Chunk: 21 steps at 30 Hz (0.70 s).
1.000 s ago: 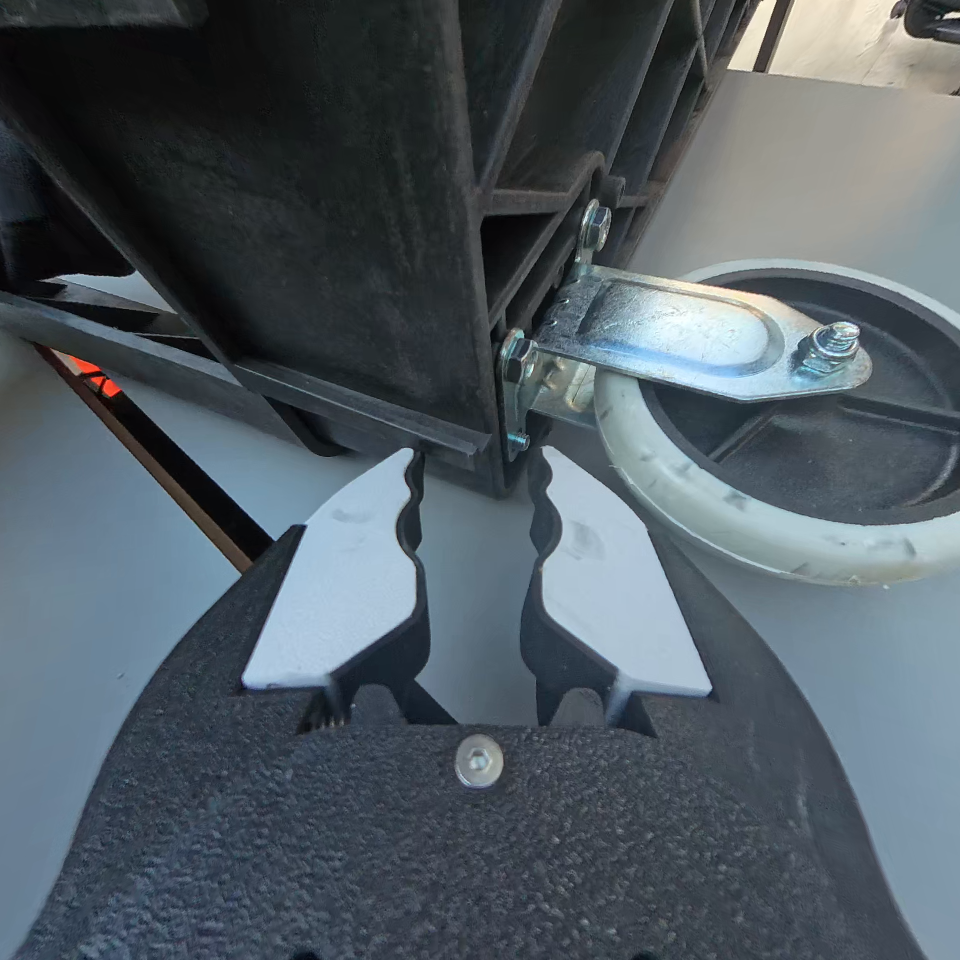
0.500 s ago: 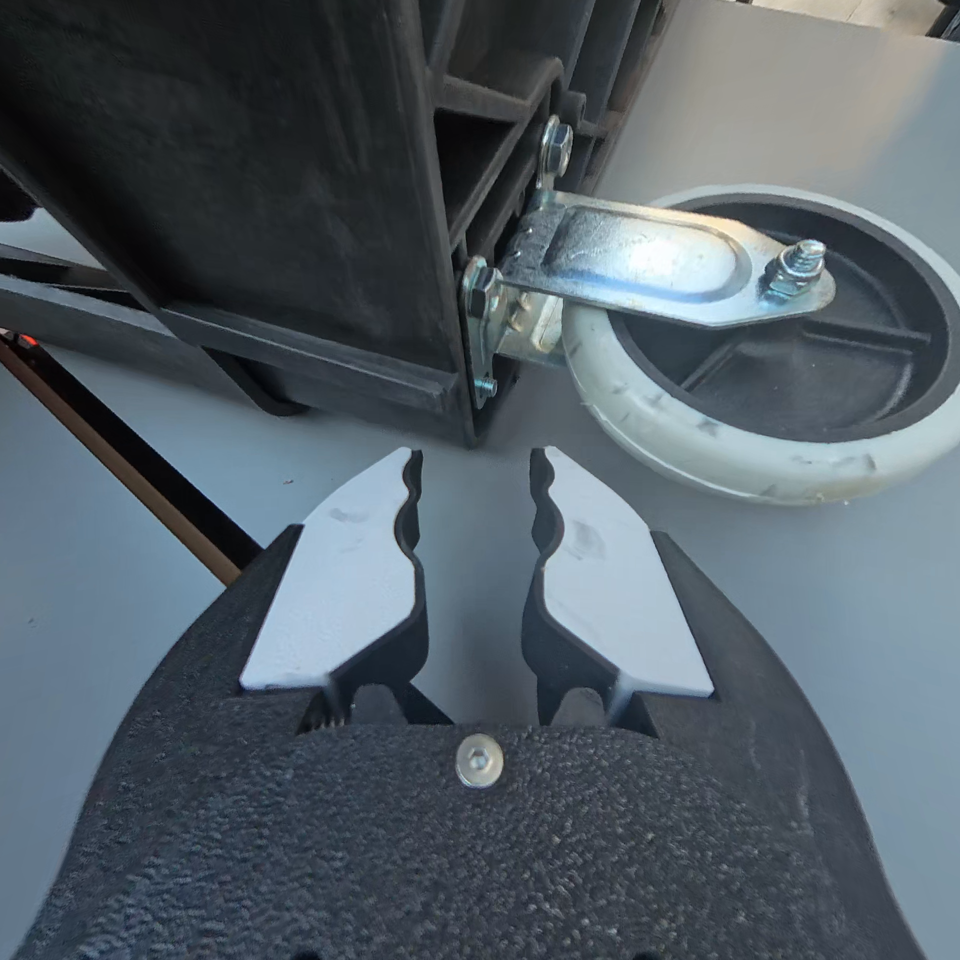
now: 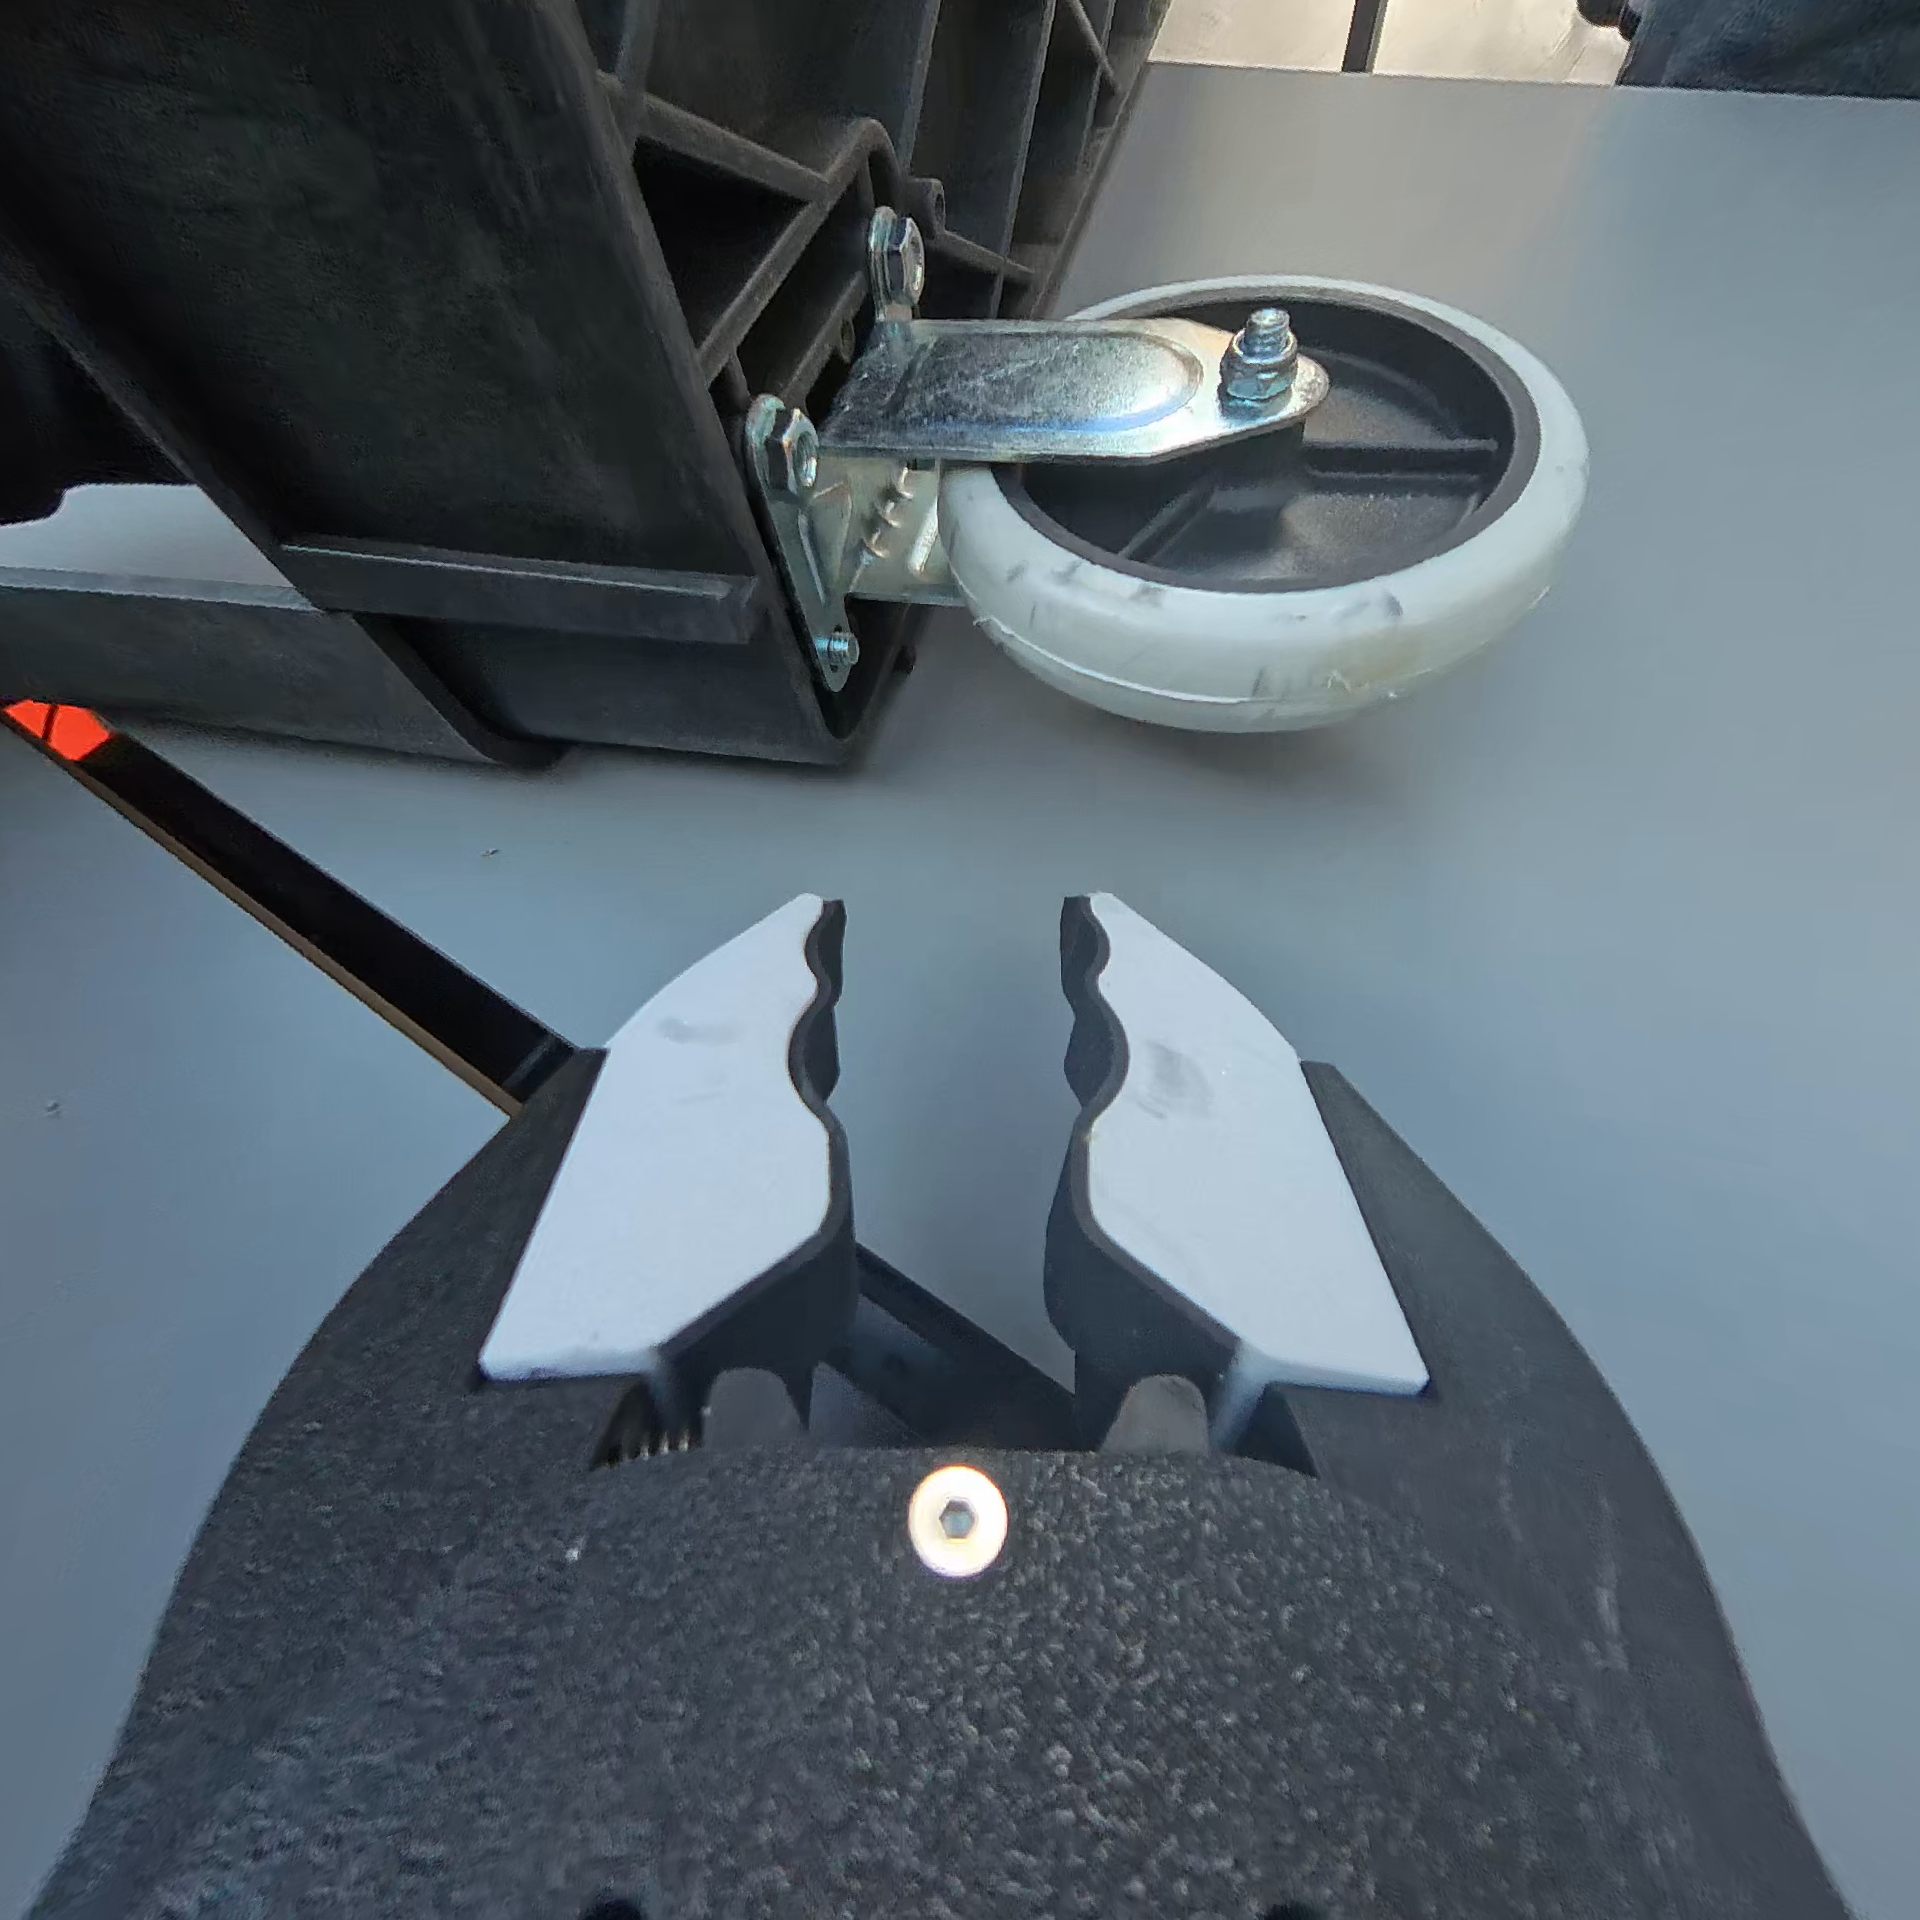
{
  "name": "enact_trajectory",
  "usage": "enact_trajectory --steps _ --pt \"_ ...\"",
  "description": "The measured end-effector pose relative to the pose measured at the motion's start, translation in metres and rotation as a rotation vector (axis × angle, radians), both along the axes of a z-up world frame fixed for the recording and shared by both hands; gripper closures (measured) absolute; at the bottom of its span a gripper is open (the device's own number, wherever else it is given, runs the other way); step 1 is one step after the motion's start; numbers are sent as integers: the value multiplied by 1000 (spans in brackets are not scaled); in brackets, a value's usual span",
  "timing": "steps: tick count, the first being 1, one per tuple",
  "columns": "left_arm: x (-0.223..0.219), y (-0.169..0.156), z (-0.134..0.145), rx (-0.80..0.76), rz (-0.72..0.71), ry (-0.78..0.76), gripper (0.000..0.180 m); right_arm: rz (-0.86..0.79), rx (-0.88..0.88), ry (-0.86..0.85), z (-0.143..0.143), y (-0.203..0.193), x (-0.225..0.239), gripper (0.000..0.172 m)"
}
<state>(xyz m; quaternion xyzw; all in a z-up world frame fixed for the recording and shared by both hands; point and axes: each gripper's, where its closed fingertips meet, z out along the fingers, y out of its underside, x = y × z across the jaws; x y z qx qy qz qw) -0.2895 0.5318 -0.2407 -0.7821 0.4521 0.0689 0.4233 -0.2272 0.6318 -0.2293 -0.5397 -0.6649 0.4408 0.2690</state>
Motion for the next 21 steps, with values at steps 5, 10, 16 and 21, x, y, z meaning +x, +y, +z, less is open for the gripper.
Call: enact_trajectory --steps 5,10,16,21 --pt "3 13 -1 -4 37 9 173 -6 -32 66 8 3 6 134" --pt "6 23 -1 -11 66 9 173 14 -57 87 11 2 7 136" --pt "7 31 -2 -13 86 8 173 62 -66 63 8 -4 7 134" --pt "8 36 -2 -14 99 6 173 64 -65 70 9 -4 7 134"
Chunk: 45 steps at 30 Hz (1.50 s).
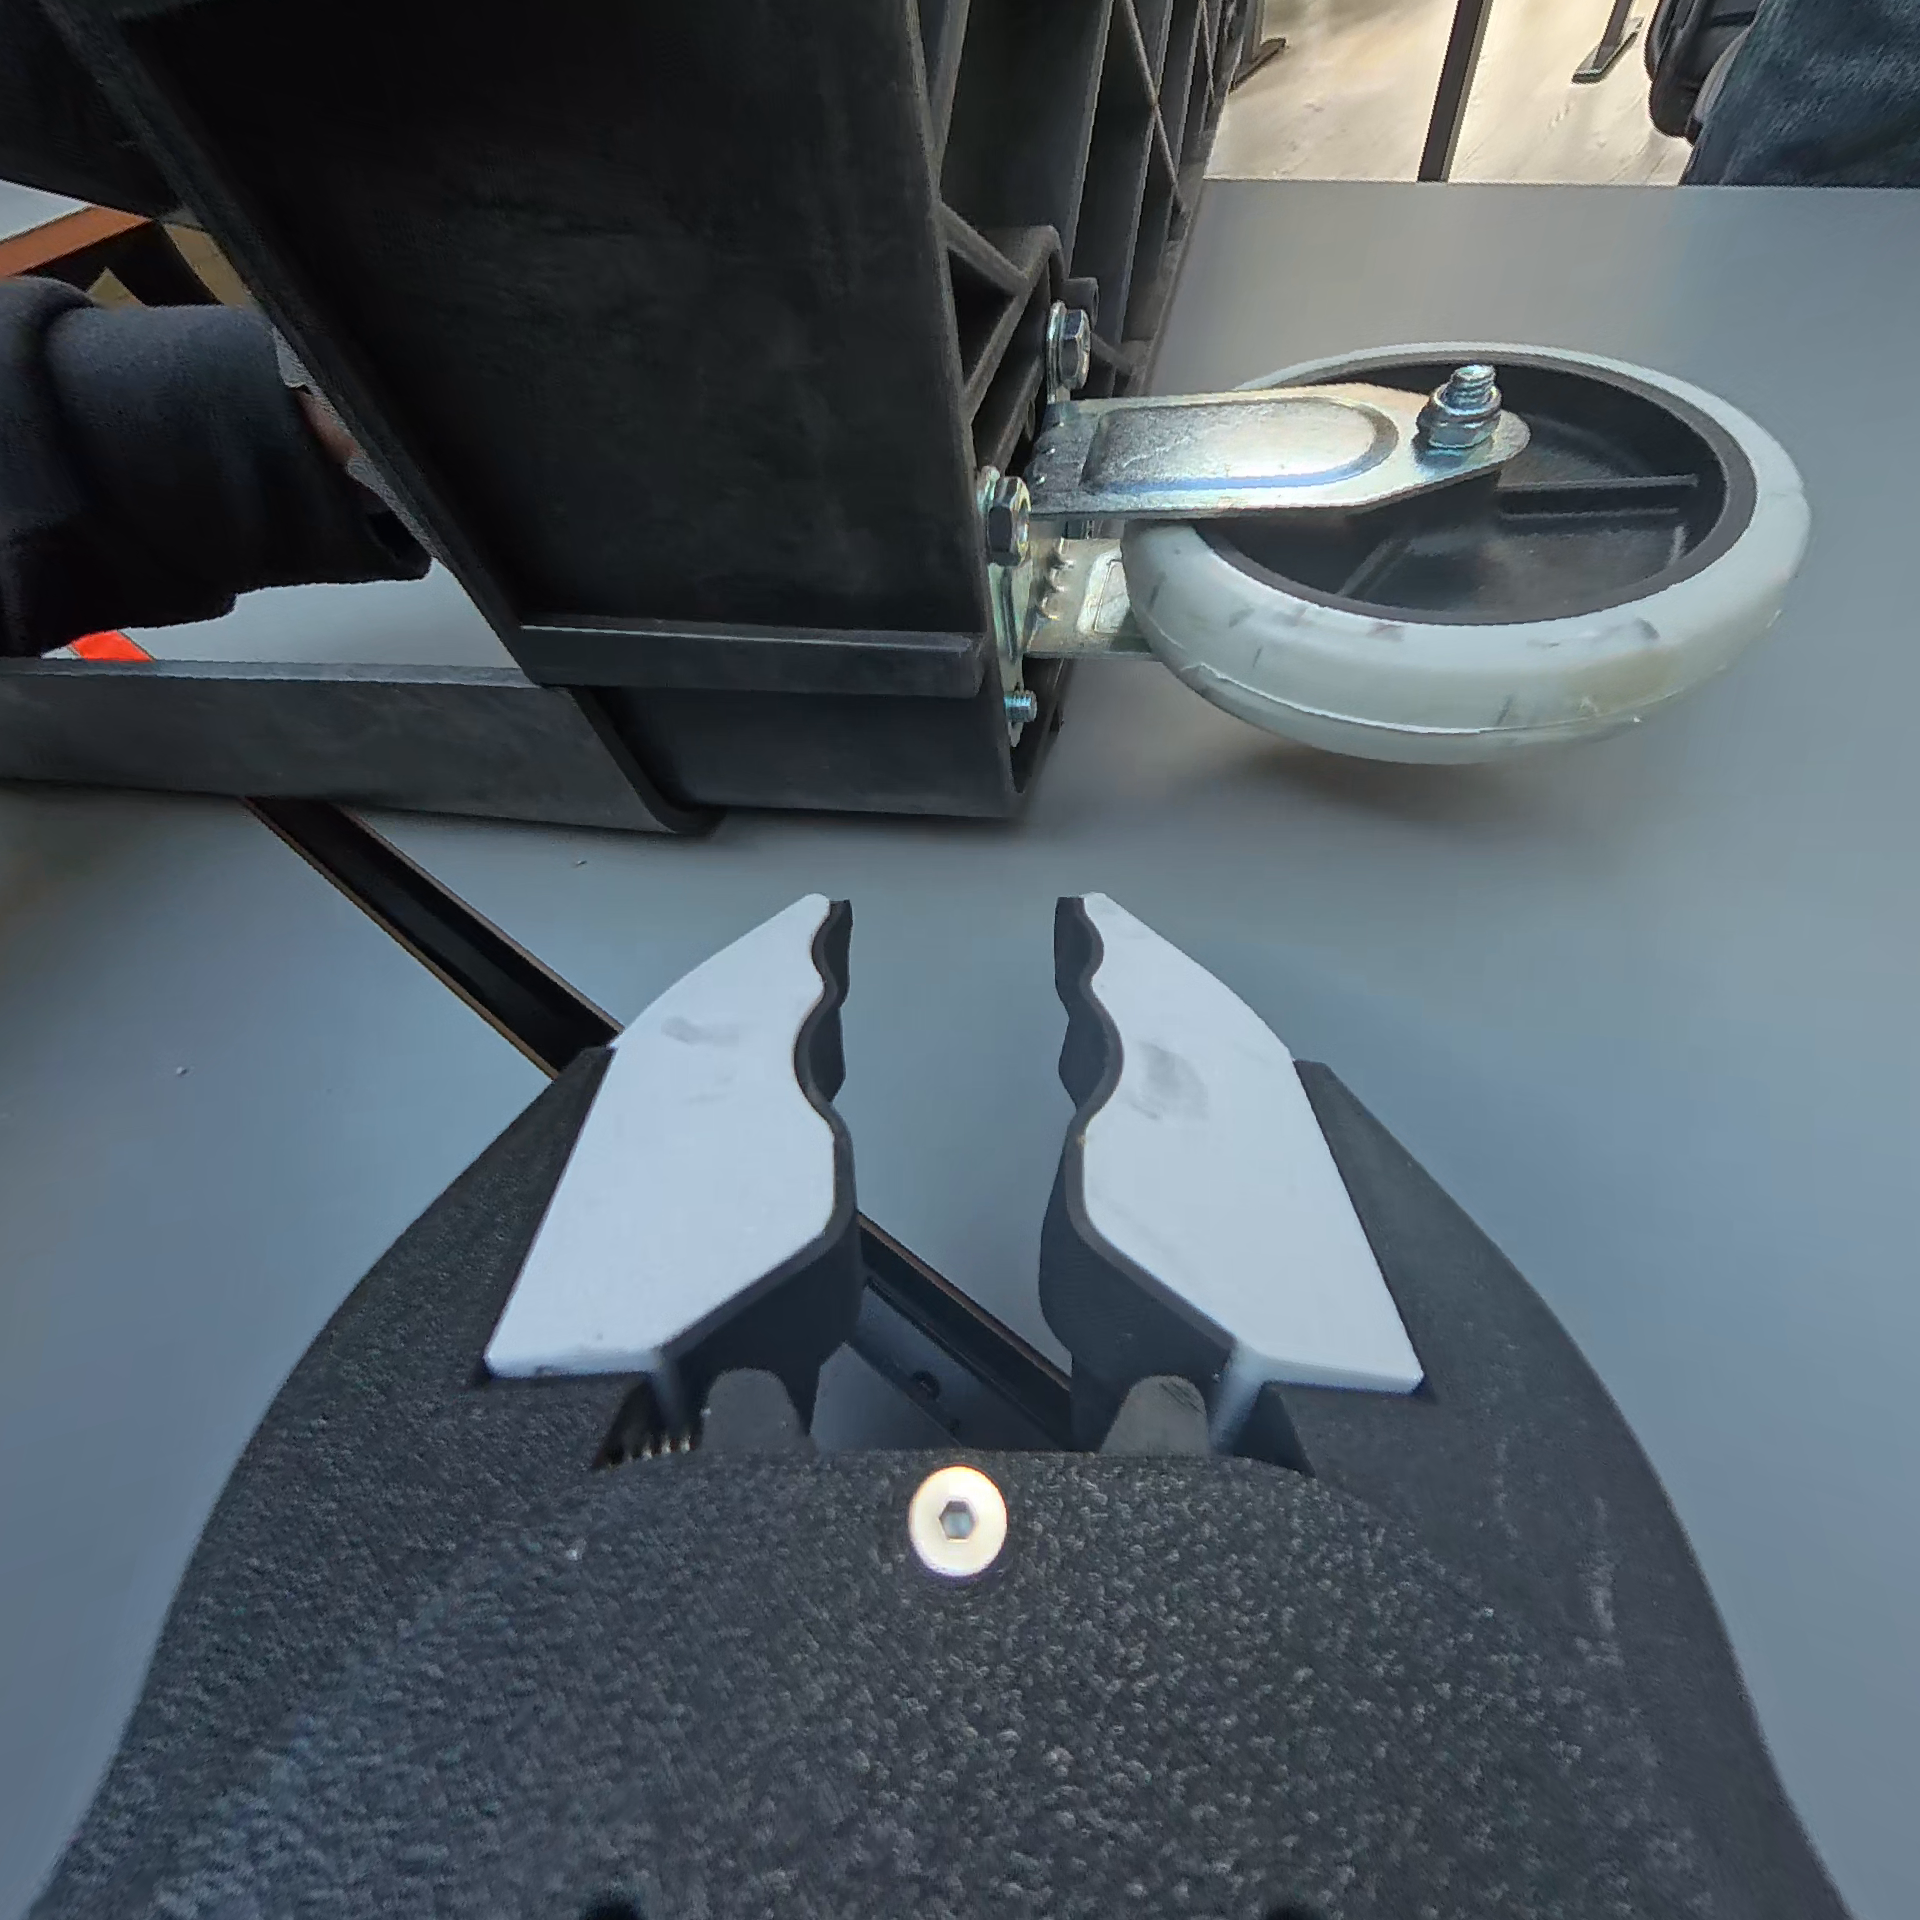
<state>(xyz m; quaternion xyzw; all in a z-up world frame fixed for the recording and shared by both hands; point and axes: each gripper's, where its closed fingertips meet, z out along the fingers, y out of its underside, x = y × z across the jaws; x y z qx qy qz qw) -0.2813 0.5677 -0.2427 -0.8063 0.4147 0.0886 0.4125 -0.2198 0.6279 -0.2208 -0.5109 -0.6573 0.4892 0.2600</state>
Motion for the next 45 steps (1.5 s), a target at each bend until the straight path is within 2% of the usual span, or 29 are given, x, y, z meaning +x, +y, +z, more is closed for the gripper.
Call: enact_trajectory --steps 13,28,38,42,45 --pt "0 1 0 5 -1 22 174 19 44 13 -1 -3 0 134" --pt "-1 1 -2 0 -46 56 174 64 206 140 6 -17 3 137" --pt "-1 1 -2 -1 -54 59 174 71 315 116 -4 -22 1 139" --pt "-1 1 -2 -2 -57 59 174 66 340 145 -2 -24 2 139" --pt "-1 1 -2 -2 -58 59 174 81 406 212 3 -32 -2 132"
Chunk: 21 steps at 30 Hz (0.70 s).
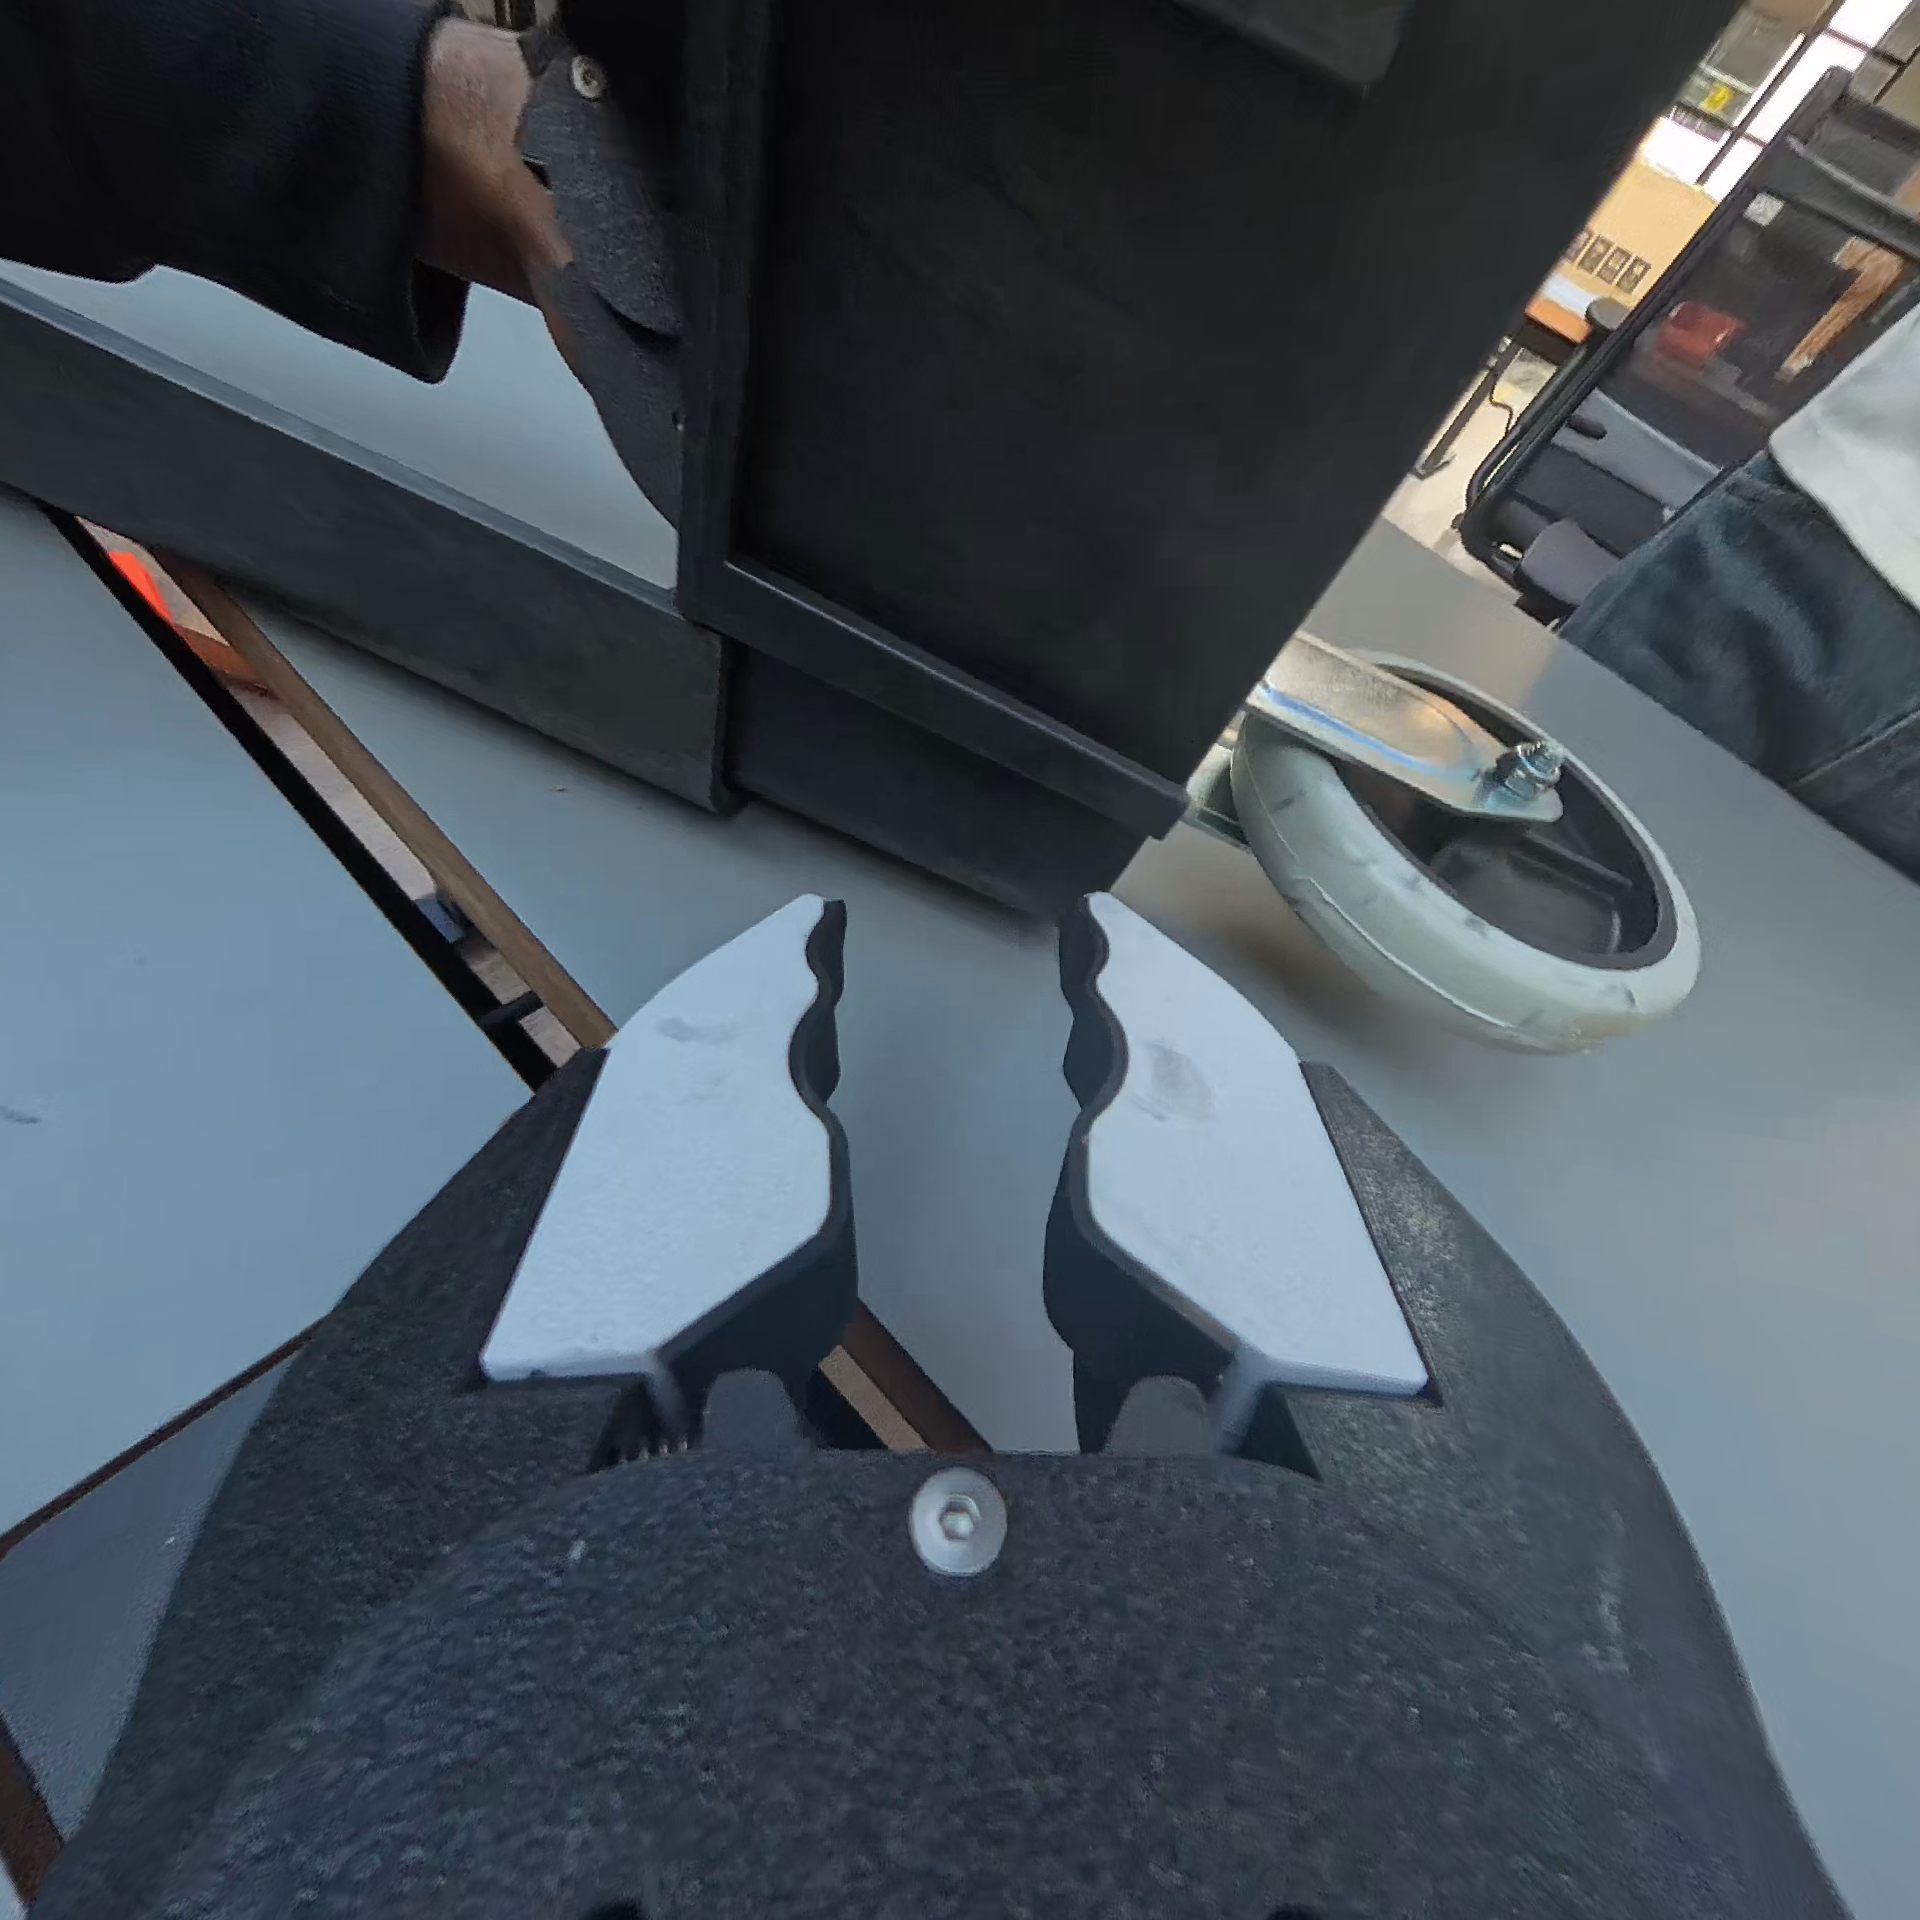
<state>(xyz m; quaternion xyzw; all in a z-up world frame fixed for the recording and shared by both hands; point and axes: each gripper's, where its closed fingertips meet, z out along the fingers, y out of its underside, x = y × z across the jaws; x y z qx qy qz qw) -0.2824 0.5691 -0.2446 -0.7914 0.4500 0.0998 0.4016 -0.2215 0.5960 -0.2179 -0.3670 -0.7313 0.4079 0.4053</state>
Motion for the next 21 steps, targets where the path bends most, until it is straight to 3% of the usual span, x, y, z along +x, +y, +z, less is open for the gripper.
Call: enact_trajectory --steps 10,17,21 --pt "0 0 0 0 2 -1 174 29 670 223 11 -25 -31 137" --pt "0 0 0 0 1 0 174 -56 827 354 14 -18 -38 156" --pt "0 0 0 1 2 0 175 -90 866 360 13 -17 -38 156"
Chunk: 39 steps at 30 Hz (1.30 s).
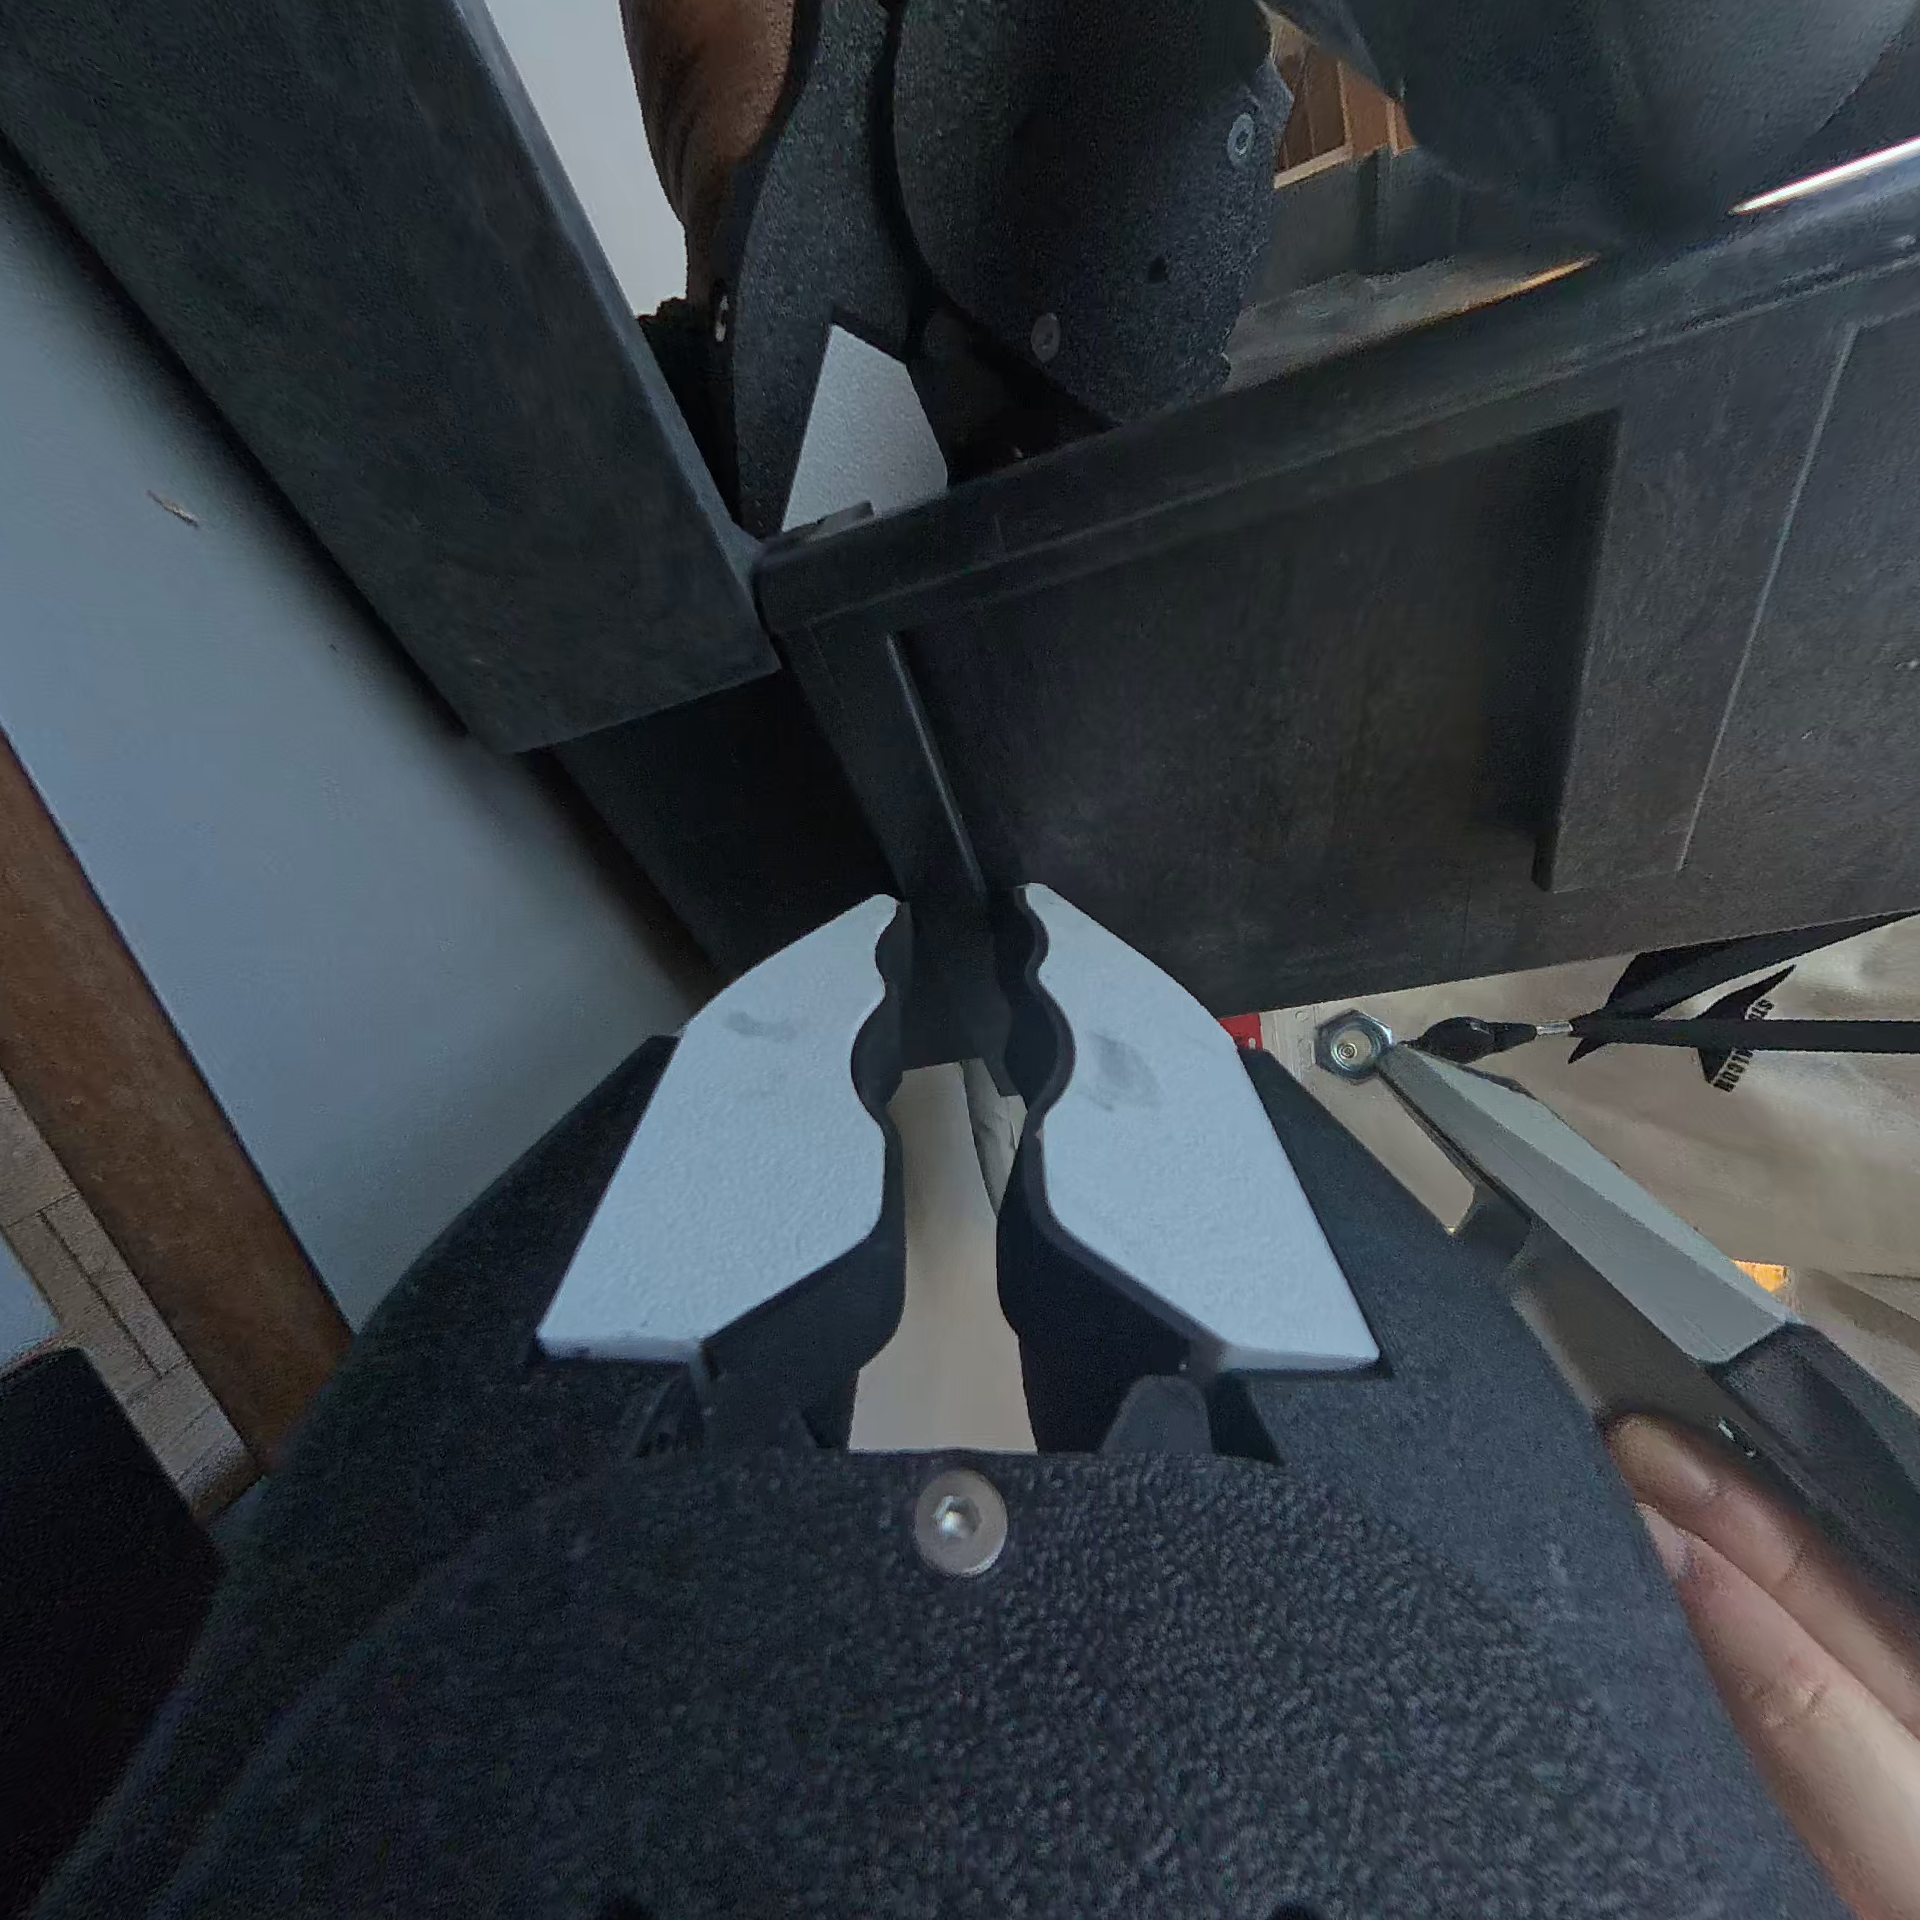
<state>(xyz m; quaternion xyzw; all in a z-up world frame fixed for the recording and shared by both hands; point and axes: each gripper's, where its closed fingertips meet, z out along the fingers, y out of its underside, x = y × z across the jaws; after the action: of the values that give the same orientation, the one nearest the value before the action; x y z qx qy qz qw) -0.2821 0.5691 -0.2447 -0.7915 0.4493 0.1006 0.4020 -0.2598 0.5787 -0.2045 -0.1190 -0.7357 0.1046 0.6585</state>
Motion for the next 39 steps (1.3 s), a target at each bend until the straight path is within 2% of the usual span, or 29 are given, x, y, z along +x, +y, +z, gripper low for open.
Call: enact_trajectory --steps 23,32,33,35,39 --pt "0 0 0 1 2 -3 175 5 -34 -1 1 -2 -3 156" --pt "0 0 0 1 3 -3 174 -49 1 0 1 -3 -2 154" --pt "0 0 0 1 3 -3 174 -54 21 1 2 -4 1 154" --pt "0 0 0 1 3 -4 175 -36 53 0 3 -13 14 167" --pt "0 0 0 0 1 -3 175 46 28 -61 -2 -53 67 163"
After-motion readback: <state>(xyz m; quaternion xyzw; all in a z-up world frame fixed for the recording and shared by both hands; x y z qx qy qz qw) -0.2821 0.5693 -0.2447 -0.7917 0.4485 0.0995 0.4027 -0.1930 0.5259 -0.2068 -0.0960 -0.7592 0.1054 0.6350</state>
